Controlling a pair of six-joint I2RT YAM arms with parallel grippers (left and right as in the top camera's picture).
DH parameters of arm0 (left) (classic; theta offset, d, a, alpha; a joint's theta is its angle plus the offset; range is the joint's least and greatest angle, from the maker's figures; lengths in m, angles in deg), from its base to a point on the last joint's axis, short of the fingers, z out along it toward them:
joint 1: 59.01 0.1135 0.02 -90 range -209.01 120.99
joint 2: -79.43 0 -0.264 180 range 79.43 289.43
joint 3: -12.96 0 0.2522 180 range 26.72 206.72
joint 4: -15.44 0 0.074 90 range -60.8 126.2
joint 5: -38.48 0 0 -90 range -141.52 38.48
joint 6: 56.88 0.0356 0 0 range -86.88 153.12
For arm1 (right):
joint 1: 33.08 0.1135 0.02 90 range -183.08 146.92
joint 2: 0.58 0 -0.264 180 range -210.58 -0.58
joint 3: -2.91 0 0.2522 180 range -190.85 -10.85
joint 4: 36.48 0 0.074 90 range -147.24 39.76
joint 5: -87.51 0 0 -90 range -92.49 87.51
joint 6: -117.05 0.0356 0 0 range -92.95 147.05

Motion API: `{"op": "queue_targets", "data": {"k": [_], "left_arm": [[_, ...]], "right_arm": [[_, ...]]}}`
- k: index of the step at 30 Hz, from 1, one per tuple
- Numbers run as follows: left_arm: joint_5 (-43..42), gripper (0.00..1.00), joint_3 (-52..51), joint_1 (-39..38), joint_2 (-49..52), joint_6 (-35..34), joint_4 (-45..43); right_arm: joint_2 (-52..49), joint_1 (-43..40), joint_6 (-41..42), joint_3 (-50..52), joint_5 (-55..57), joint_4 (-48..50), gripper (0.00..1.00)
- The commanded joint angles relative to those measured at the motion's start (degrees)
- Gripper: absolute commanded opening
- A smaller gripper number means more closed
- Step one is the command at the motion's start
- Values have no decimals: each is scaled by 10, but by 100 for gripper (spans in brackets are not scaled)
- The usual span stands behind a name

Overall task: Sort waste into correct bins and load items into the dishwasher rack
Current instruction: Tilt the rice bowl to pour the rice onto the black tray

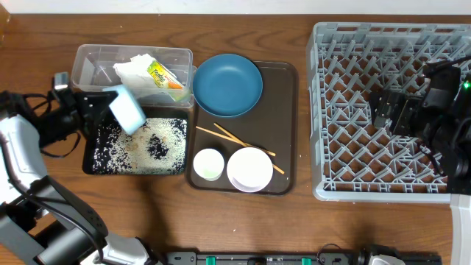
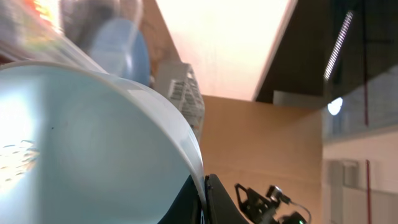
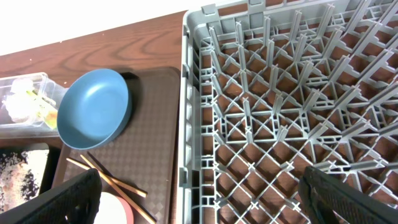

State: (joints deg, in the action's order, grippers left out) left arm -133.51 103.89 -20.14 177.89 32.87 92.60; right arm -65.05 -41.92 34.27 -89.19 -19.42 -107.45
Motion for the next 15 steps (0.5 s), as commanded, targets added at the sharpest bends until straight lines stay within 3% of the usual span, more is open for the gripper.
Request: {"op": "queue_targets", "data": {"k": [1, 15], "left_arm": [[22, 6, -12, 21, 4, -6, -1], [-39, 6, -98, 36, 5, -4, -20]], "right_arm": [[0, -3, 5, -6, 0, 0, 99], [0, -3, 5, -6, 0, 0, 99]]}}
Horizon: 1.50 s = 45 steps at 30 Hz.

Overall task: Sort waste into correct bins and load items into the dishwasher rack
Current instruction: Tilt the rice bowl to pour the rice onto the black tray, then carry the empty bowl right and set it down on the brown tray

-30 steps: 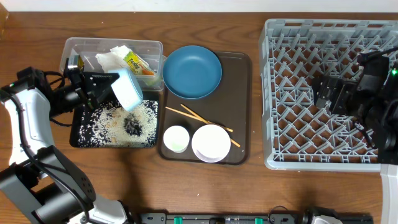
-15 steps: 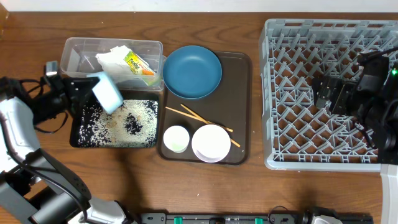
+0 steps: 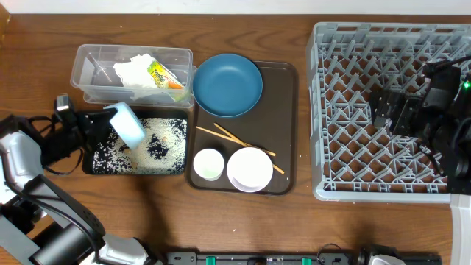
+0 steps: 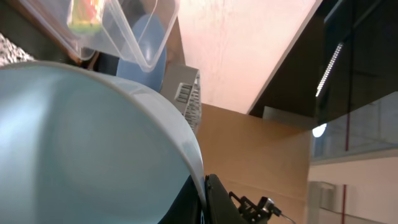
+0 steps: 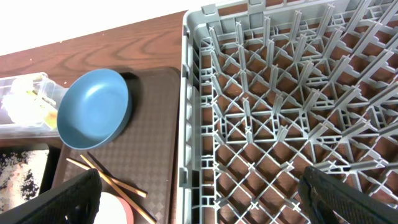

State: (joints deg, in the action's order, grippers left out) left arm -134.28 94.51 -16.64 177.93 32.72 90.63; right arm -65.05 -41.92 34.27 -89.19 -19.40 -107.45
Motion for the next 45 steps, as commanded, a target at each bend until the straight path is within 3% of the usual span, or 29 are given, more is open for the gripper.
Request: {"op": "queue_targets", "data": {"k": [1, 4, 7, 9, 11, 18, 25, 33, 40, 45], "left_arm": [[-35, 6, -4, 1, 4, -3, 0], [-37, 6, -4, 1, 4, -3, 1], [-73, 6, -4, -14, -1, 23, 76], [-67, 6, -4, -22, -3, 62, 59], [-35, 6, -4, -25, 0, 56, 48], [-38, 6, -4, -36, -3, 55, 45], [-12, 6, 60, -137, -40, 52, 23], [266, 6, 180, -350, -79, -93, -103], [582, 6, 189, -581, -63, -98, -179], [723, 6, 189, -697, -24, -97, -191]], "right_arm": [[0, -3, 5, -6, 0, 0, 99], [0, -3, 5, -6, -1, 0, 99], [0, -3, 5, -6, -1, 0, 98], [0, -3, 5, -6, -1, 0, 99], [0, -2, 5, -6, -1, 0, 99], [0, -1, 5, -6, -1, 0, 99], [0, -1, 9, -6, -1, 1, 99], [0, -1, 9, -6, -1, -1, 99], [0, -1, 9, -6, -1, -3, 99], [0, -1, 9, -6, 0, -5, 99]]}}
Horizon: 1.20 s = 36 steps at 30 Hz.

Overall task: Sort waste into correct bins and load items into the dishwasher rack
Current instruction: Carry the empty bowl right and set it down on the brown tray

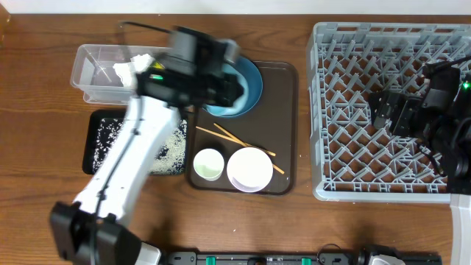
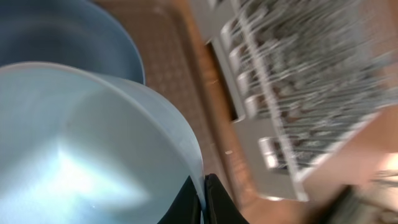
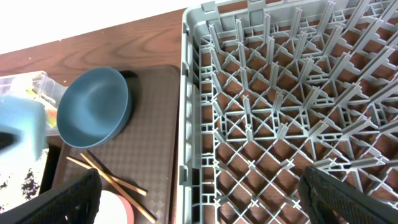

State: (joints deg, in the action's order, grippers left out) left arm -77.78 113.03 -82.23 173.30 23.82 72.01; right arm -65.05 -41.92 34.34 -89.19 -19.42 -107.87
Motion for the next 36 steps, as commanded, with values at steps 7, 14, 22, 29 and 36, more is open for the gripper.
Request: {"op": "queue_targets", "data": {"k": [7, 14, 22, 29, 36], "left_arm": [[221, 6, 3, -113, 82, -9, -23], [221, 6, 3, -150, 144, -8, -54], [228, 6, 3, -194, 164, -2, -74], [231, 6, 2, -219, 165, -2, -73], [244, 8, 2, -220, 184, -2, -73]], "right_arm": [[0, -1, 8, -6, 0, -1, 99], [0, -1, 8, -6, 0, -2, 99], [0, -1, 8, -6, 0, -2, 99], [0, -1, 8, -6, 0, -2, 99], [0, -1, 8, -6, 0, -4, 99]]}}
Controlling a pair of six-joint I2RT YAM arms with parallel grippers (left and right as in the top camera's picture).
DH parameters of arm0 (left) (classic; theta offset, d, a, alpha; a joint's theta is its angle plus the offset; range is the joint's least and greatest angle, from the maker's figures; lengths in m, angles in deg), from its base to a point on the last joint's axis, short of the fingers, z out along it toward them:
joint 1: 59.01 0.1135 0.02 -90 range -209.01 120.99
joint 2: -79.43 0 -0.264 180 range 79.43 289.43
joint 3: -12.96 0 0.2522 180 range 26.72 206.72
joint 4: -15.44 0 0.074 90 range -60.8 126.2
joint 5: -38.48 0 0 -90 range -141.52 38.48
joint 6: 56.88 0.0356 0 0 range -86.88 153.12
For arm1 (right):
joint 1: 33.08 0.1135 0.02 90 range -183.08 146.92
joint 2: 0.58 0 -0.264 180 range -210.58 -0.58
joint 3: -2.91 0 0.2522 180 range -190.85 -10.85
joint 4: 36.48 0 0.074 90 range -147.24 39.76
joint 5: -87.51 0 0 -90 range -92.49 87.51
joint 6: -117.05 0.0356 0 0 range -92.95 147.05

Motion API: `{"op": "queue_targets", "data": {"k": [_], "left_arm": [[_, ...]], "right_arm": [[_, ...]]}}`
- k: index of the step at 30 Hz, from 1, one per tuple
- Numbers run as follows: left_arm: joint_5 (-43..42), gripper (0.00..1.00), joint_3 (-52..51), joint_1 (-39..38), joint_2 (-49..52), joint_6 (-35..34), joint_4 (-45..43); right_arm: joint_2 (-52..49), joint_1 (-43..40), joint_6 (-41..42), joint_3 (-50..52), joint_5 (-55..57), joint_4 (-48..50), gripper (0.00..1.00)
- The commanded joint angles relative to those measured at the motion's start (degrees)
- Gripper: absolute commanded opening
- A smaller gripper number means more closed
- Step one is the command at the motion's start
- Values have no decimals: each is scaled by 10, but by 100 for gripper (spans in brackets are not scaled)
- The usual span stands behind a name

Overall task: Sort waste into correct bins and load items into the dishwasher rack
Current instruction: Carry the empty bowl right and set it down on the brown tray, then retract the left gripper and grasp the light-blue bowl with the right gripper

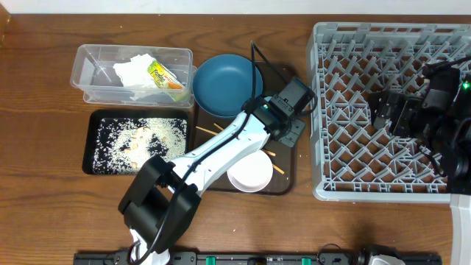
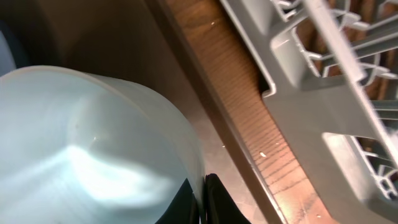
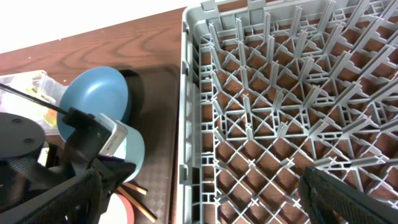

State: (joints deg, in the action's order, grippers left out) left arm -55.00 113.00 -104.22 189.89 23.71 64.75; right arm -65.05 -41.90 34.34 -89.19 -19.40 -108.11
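Note:
My left gripper (image 2: 203, 198) is shut on the rim of a light blue cup (image 2: 93, 143). It holds the cup over the right part of the brown tray (image 1: 283, 173), close to the left wall of the grey dishwasher rack (image 1: 390, 188). Overhead, the left gripper (image 1: 282, 124) covers the cup. The right wrist view shows the cup (image 3: 132, 152) beside the blue plate (image 3: 93, 102). My right gripper (image 1: 391, 110) hangs open over the rack with nothing in it; its fingers (image 3: 354, 199) frame the rack's grid.
On the tray lie the blue plate (image 1: 224, 81), a white bowl (image 1: 252, 175) and chopsticks (image 1: 208, 131), partly under my left arm. A clear bin (image 1: 92, 70) with paper and a wrapper stands at the back left. In front of it is a black tray (image 1: 99, 151) strewn with rice.
My left gripper has moved right with the cup, from over the blue plate's left edge to the tray's right side beside the rack. The right arm has not moved.
My left gripper held the light blue cup tilted over the black tray of rice, and stayed there at the second moment. Then it was over the blue plate with the cup. Now the cup is at the tray's right side by the rack.

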Motion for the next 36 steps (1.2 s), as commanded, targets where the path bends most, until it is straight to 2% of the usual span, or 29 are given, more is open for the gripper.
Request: {"op": "queue_targets", "data": {"k": [1, 6, 12, 19, 26, 32, 36], "left_arm": [[16, 8, 2, 0, 22, -1, -1], [16, 13, 2, 0, 36, -1, -1], [16, 31, 2, 0, 37, -1, -3], [14, 43, 14, 3, 7, -1, 3], [14, 46, 16, 15, -75, -2, 13], [14, 47, 16, 59, -145, -23, 59], [14, 47, 16, 103, -178, -42, 107]], "right_arm": [[0, -2, 8, -6, 0, -2, 99], [0, -2, 8, -6, 0, -3, 99], [0, -2, 8, -6, 0, -3, 99], [0, -2, 8, -6, -1, -3, 99], [0, -1, 8, -6, -18, -2, 99], [-14, 3, 8, -6, -73, 0, 99], [-41, 36, 9, -6, -78, 9, 87]]}}
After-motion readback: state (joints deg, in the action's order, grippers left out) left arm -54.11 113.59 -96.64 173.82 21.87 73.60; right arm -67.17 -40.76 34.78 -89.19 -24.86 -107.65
